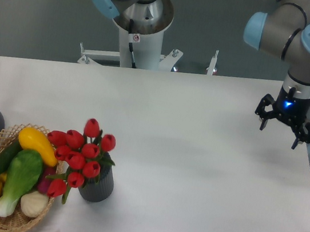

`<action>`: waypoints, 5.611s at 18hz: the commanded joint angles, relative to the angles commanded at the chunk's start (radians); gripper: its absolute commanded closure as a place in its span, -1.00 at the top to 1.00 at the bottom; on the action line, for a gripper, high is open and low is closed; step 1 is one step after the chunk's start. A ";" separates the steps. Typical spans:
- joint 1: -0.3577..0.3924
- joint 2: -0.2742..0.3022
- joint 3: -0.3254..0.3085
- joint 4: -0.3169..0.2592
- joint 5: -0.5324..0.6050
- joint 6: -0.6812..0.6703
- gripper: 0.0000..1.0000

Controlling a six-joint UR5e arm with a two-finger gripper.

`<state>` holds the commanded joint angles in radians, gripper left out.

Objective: Pick up the flowers from the vase
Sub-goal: 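Move the open gripper toward the red tulips in the grey vase, then close the gripper around the tulip stems above the vase rim, then lift the gripped tulip bunch up out of the grey vase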

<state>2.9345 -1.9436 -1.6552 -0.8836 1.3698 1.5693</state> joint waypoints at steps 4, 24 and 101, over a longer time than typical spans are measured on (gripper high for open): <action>-0.009 0.005 -0.008 -0.002 0.000 -0.006 1.00; -0.130 0.124 -0.222 0.026 -0.358 -0.247 1.00; -0.330 0.132 -0.160 0.029 -1.153 -0.295 -1.00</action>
<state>2.6046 -1.8117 -1.8147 -0.8544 0.2165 1.2747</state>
